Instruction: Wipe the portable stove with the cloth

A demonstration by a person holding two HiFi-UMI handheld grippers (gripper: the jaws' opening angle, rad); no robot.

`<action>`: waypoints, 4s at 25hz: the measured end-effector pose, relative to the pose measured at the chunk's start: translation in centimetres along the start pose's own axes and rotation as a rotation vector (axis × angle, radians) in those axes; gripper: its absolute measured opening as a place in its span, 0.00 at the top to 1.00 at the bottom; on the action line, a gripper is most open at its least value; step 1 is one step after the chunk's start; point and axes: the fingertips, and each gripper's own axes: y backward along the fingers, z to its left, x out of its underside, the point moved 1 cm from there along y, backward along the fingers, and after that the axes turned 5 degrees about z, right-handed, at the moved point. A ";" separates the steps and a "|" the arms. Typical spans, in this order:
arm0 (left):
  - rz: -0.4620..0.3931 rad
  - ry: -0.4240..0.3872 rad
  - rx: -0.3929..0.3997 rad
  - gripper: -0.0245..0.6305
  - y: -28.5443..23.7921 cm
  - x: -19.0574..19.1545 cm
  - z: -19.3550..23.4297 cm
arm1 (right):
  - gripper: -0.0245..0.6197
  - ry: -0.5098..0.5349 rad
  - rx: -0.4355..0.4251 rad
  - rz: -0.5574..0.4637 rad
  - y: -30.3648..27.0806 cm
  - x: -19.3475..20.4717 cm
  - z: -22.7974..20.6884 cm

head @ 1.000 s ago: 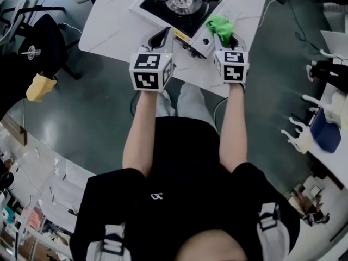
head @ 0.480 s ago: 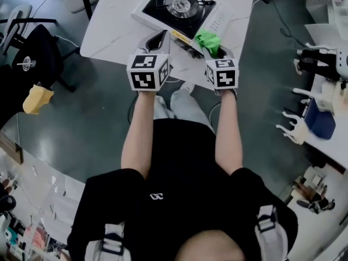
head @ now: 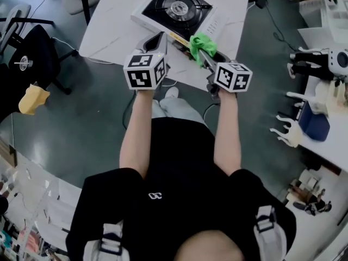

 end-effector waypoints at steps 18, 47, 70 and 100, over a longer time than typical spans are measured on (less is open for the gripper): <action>-0.043 0.022 -0.189 0.97 2.9 -0.9 4.0 | 0.80 0.536 0.000 0.084 -6.9 -3.7 6.6; -0.031 0.035 -0.423 0.97 5.5 -2.5 7.9 | 0.81 0.805 -0.064 0.274 -13.5 -4.6 9.3; 0.033 0.103 -0.240 0.97 -1.1 -8.3 22.2 | 0.81 0.662 -0.271 0.225 -19.1 -7.9 16.3; 0.209 -0.129 0.173 0.97 -11.3 -12.9 18.2 | 0.81 0.137 0.160 0.213 -23.6 -14.5 8.9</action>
